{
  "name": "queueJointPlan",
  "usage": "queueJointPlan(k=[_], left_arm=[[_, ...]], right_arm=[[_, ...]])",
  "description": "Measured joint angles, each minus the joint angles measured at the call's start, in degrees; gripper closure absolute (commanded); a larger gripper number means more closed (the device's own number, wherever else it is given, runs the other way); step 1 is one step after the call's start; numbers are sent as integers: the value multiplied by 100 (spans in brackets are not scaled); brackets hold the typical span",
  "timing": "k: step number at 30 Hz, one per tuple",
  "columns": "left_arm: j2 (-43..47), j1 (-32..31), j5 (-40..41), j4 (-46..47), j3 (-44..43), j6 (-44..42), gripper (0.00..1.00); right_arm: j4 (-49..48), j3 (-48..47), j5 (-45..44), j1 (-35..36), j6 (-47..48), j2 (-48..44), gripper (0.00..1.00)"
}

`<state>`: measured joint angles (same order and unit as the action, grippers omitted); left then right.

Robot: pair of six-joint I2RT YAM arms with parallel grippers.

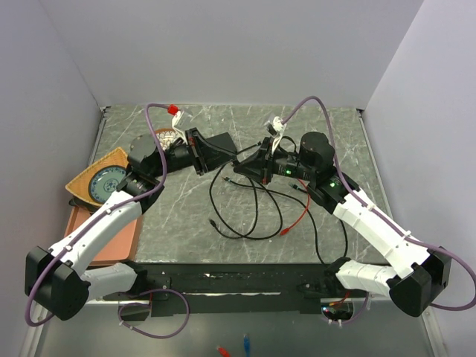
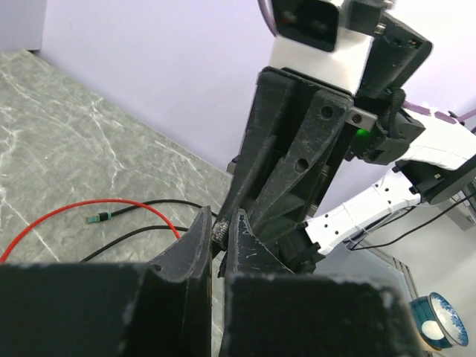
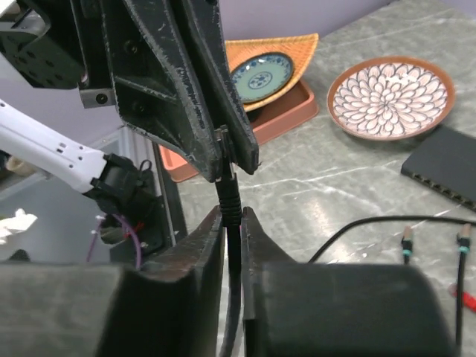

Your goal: Insert the plug into the switch port

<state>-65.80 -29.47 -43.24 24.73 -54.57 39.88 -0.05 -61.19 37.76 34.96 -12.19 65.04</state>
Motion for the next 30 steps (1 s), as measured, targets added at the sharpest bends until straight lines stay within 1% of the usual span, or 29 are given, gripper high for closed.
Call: queueJointPlan(k=[4,6,7,8,10,11,12,13,14,15,19,23,25,28,30], left_arm=[[-11,-7,37,-13,-2,-9,98],[-17,-15,66,-22,-7,-24,89],[-28,-17,96,-37,-9,-28,82],[-44,-24,125,-57,-9,-37,70],[-50,-39,225,-140,-11,-68,57],[-50,-48,282,-214,-11,-90,43],[-42,-52,339,-286,-11,-107,38],[-28,-52,396,-341,-11,-146,36],[-11,-57,490,-422,-20,-125,30],[9,-61,586,-505,-33,-122,27],[96,-63,1054,-844,-146,-61,25],[107,-63,1449,-1121,-334,59,25],[105,-61,1510,-1139,-365,136,25],[52,-63,1547,-1137,-387,201,28],[-33,-63,1550,-1139,-407,254,33]], right_arm=[[133,-70,-28,2,68,2,100],[160,-74,-83,4,105,2,100],[179,-74,-138,4,116,0,100],[205,-74,-195,7,136,-4,100],[306,-74,-350,24,203,-20,100],[363,-81,-446,28,245,-31,100],[492,-118,-603,24,310,-39,100],[575,-157,-745,24,345,-42,100],[638,-199,-909,24,402,-39,100],[723,-243,-1049,24,452,-39,100],[929,-350,-1687,133,664,-39,100],[1272,-555,-2771,686,975,35,100],[1379,-697,-3292,992,1130,136,100],[1480,-855,-3963,1375,1309,321,100],[1515,-861,-4249,1478,1353,380,100]])
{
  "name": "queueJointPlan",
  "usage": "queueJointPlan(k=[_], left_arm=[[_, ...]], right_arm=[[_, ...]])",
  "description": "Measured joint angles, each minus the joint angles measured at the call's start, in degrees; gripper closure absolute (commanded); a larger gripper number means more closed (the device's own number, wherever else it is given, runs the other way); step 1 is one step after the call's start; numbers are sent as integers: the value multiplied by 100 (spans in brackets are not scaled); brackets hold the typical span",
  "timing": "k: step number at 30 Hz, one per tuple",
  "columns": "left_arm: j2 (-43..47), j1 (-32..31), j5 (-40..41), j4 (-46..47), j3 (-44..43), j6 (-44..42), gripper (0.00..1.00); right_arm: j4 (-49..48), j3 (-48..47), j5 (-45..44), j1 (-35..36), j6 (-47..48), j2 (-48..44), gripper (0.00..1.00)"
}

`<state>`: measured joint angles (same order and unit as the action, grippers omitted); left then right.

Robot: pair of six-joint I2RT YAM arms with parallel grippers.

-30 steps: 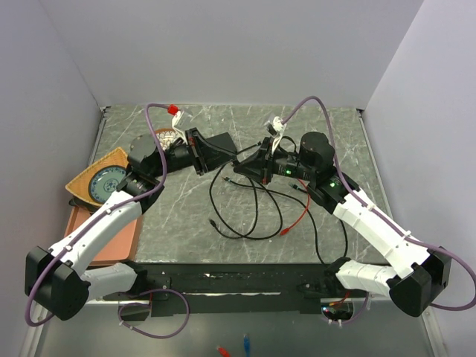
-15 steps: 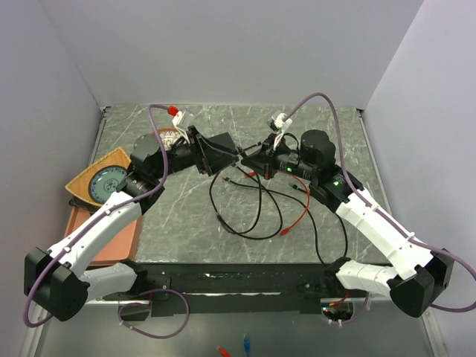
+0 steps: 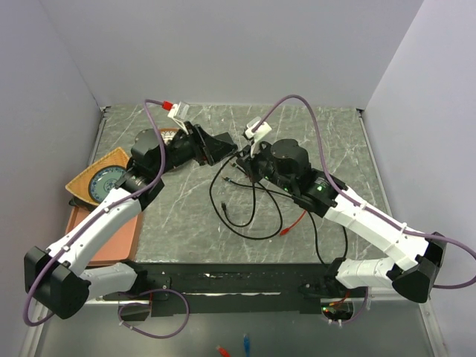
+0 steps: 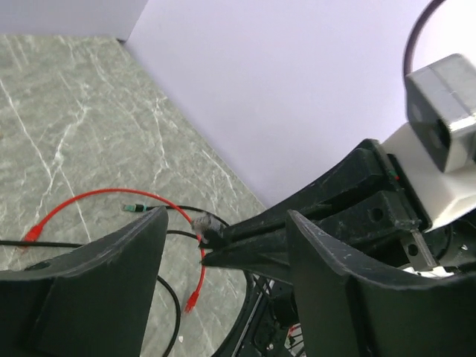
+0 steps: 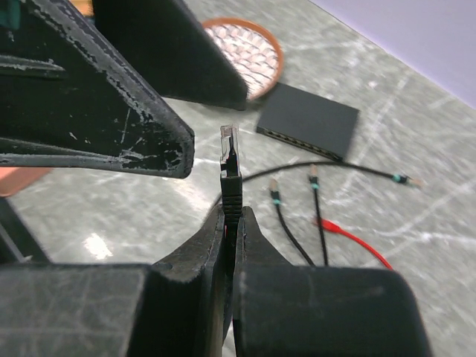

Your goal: Insert the plug into the switch port

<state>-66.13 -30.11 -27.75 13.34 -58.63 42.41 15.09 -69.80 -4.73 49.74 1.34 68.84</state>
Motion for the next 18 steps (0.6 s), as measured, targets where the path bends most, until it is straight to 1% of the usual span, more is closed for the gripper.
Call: queueJointPlan(k=[7,15,17,18], left_arm=[[-144,-4,7,-120,0,52,43],[-170,-4,-2,-68,-2,76,44],[-201,-4,-2,-42,-2,85,47],[-232,-4,-7,-33,-2,94,51]], right_arm=[[37,-4,-461,11,4,31,100],[50,-39,-468,11,-4,37,100],[50,-39,-448,13,-20,37,100],[52,-39,-426,17,-22,37,100]])
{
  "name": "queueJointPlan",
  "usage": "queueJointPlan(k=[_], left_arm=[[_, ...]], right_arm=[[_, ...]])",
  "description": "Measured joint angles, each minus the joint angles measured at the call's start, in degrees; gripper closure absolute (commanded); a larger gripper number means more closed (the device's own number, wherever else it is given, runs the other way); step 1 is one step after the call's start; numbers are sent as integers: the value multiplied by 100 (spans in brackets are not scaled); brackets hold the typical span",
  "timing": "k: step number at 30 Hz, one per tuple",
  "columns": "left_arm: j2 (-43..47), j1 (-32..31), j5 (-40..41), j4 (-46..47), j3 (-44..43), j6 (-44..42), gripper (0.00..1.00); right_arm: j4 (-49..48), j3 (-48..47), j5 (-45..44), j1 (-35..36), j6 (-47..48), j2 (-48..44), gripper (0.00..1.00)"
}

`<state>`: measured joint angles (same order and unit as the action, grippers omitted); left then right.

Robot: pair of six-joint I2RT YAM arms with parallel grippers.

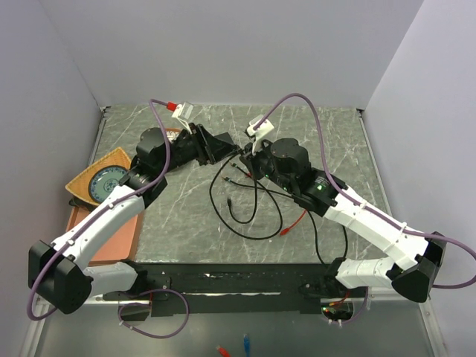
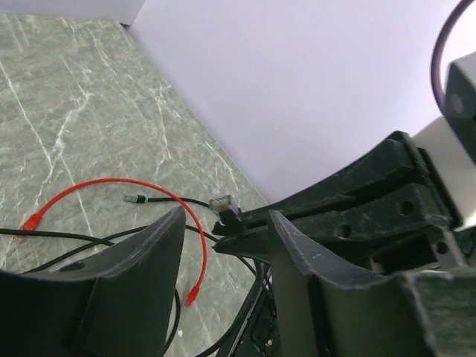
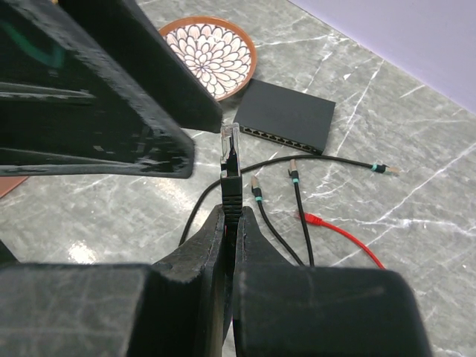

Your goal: Insert the plug into the switch port

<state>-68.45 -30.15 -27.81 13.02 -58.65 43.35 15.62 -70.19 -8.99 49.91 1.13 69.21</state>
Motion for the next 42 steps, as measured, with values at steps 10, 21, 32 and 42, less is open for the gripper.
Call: queueJointPlan(k=[10,21,32,42], left_arm=[[-205,0,-83,136,0,140,78],[-289,0,-79,216,0,219,99],[57,-4,396,-57,74,-151,99],[518,-4,-162,723,487,-374,99]], right_arm=[[7,0,111,109,-17,52,100],[129,-118,4,170,-20,245,59],[-352,199,1974,-892,-568,-267,7],[-2367,863,5525,-2218,-2181,-391,12]])
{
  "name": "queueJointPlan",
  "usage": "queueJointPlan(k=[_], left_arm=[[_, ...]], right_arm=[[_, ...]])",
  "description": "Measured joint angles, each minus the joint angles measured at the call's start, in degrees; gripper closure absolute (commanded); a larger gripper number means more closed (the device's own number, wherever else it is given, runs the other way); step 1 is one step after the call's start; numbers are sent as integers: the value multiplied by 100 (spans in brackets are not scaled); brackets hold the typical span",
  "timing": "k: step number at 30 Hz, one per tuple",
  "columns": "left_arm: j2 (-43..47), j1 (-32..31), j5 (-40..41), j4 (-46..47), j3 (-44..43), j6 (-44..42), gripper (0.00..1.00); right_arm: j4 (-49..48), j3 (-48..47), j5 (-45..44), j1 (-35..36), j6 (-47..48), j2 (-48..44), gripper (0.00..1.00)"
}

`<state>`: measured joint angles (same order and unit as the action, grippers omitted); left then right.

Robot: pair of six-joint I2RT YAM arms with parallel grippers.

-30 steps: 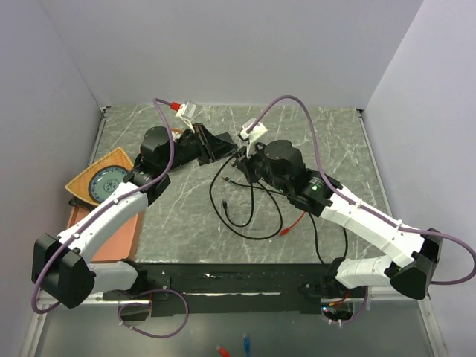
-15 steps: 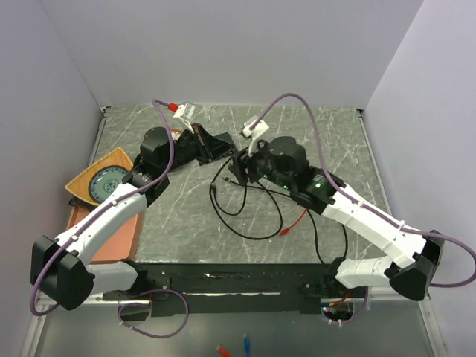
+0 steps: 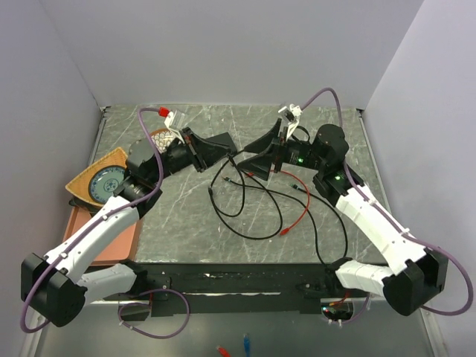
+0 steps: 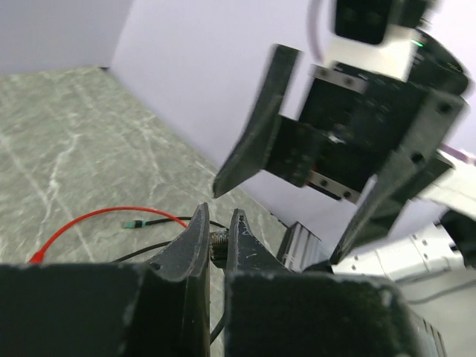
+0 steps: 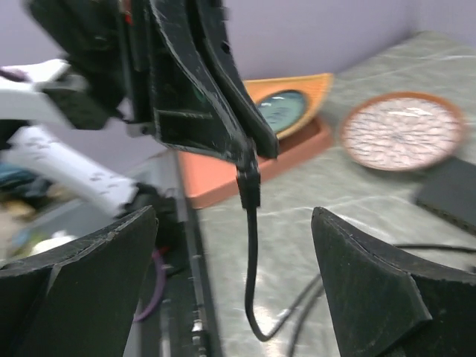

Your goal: Insert the plug into the switch port

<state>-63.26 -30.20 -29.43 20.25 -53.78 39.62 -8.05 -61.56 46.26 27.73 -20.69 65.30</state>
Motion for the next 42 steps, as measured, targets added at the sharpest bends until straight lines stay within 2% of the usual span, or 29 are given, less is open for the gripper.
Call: queueJointPlan(k=[2,3,5,6,10,15,17,18,21,31,38,42], left_arm=[[22,0,-251,247,122,4,99],[26,0,-385,348,168,7,99],[31,0,-581,494,210,13,99],[35,-2,-651,573,216,17,99],[160,-2,-879,826,275,31,99],[280,0,-990,994,297,48,99],[280,0,-999,997,297,50,99],[280,0,-1003,997,299,50,99],[280,0,-1001,1010,299,50,99],[251,0,-1021,1036,299,52,99],[208,0,-1023,1040,299,61,99],[160,0,-1029,1086,299,111,99]], right_arm=[[-444,70,424,-66,-354,133,16],[-662,101,619,-85,-542,219,23],[-984,127,933,-111,-826,400,27],[-1134,127,1064,-114,-975,503,33],[-1574,170,1353,-118,-1403,763,40],[-2103,203,1591,-127,-1908,994,42],[-2269,232,1633,-127,-2028,1010,47],[-2321,245,1648,-127,-2068,1010,53],[-2448,275,1725,-118,-2170,1010,58],[-2575,308,1858,26,-2218,1012,57],[-2592,378,1921,63,-2273,1016,67],[-2922,391,1954,74,-2503,1056,69]])
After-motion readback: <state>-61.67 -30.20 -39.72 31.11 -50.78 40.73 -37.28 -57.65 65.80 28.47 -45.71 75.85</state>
